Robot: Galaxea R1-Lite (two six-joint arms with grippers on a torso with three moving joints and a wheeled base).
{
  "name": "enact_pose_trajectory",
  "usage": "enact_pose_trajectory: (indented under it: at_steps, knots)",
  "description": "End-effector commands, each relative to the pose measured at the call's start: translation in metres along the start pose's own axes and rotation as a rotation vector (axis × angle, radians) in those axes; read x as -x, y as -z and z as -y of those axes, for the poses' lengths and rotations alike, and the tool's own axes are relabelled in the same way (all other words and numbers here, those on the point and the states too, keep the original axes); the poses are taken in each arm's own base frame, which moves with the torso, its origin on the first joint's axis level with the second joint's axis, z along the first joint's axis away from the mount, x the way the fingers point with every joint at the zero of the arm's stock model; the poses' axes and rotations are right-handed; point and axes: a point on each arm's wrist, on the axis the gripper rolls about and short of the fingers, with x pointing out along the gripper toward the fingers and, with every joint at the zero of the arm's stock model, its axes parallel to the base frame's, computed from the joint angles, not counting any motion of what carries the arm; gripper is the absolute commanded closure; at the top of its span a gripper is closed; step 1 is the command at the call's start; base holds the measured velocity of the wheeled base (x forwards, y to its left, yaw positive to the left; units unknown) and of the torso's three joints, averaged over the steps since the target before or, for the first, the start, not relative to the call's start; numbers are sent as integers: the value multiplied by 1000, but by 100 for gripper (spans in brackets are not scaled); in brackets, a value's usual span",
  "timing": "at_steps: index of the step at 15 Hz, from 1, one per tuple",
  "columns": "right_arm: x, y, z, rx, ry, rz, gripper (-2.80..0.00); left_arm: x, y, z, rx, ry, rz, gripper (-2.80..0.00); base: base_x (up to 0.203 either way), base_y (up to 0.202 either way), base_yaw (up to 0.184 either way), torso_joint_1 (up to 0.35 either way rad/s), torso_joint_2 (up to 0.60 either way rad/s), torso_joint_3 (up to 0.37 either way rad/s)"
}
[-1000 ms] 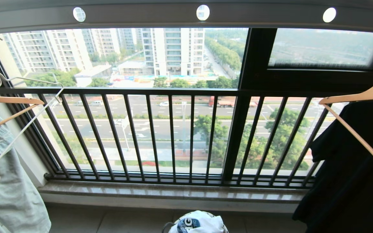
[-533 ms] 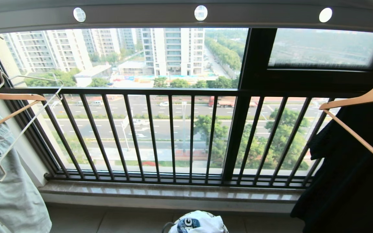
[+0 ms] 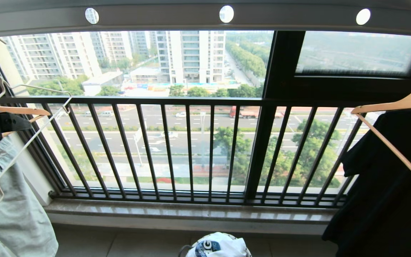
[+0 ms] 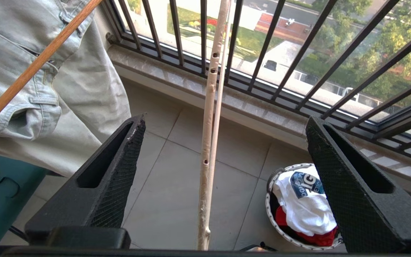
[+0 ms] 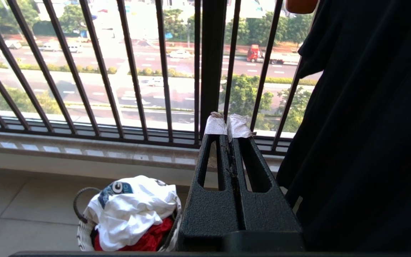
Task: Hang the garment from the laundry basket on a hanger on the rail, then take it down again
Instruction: Pick up the clothes rack on the clothesline
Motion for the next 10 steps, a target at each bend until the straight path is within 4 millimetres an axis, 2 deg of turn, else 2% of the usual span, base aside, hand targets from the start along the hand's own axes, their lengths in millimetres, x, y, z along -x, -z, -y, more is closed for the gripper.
enact_pose_trajectory:
  at_steps: [1,10]
  knots:
    - [0,0,0,0,0,-2,0,-11,3,-2,1,-30,-37,-280,0,0,0,0,0,0]
    - [0,0,0,0,0,-2,0,-25,4,-4,11,-56,-54,-280,0,0,0,0,0,0]
